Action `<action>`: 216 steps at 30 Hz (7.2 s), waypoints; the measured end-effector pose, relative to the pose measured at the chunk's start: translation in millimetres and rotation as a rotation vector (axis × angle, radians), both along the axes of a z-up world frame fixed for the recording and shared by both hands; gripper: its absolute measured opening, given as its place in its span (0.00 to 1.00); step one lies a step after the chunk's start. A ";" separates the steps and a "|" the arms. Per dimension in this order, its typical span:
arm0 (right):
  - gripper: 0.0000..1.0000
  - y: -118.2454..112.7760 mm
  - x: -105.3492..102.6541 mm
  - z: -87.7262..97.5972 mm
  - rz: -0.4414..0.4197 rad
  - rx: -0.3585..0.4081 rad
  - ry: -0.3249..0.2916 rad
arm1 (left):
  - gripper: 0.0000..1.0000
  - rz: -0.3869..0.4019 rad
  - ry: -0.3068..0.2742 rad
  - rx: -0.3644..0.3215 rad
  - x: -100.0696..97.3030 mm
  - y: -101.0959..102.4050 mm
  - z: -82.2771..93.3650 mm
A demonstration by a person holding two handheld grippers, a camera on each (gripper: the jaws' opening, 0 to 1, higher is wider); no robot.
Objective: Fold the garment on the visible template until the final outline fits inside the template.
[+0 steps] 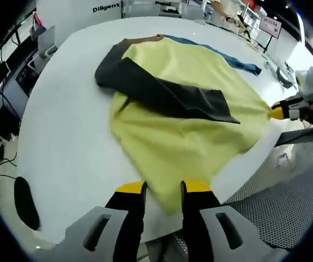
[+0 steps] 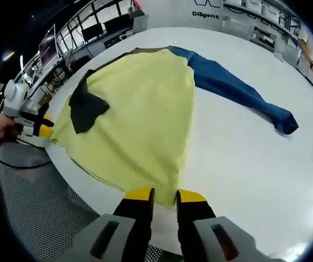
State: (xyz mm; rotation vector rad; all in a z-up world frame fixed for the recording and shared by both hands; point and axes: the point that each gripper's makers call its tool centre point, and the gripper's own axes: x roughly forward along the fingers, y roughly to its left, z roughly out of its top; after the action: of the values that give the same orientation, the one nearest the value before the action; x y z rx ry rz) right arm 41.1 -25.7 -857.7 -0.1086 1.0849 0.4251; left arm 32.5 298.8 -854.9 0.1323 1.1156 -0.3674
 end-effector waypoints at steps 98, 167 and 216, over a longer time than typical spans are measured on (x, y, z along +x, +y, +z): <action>0.21 -30.6 11.5 40.1 -0.032 -0.043 -0.003 | 0.20 -0.372 -0.199 0.011 1.4 -42.8 41.1; 0.22 -84.8 49.7 50.7 -0.131 -0.100 -0.117 | 0.11 0.059 -0.355 0.096 71.5 45.5 41.5; 0.26 -183.9 128.2 58.4 -0.270 -0.201 -0.247 | 0.22 -0.362 -0.244 -0.040 22.9 -106.2 14.9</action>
State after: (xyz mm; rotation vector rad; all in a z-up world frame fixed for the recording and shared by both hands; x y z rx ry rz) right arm 169.4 -209.7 -799.3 -0.1844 0.8805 0.0559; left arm 55.4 192.5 -840.0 0.3379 0.8406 -0.6778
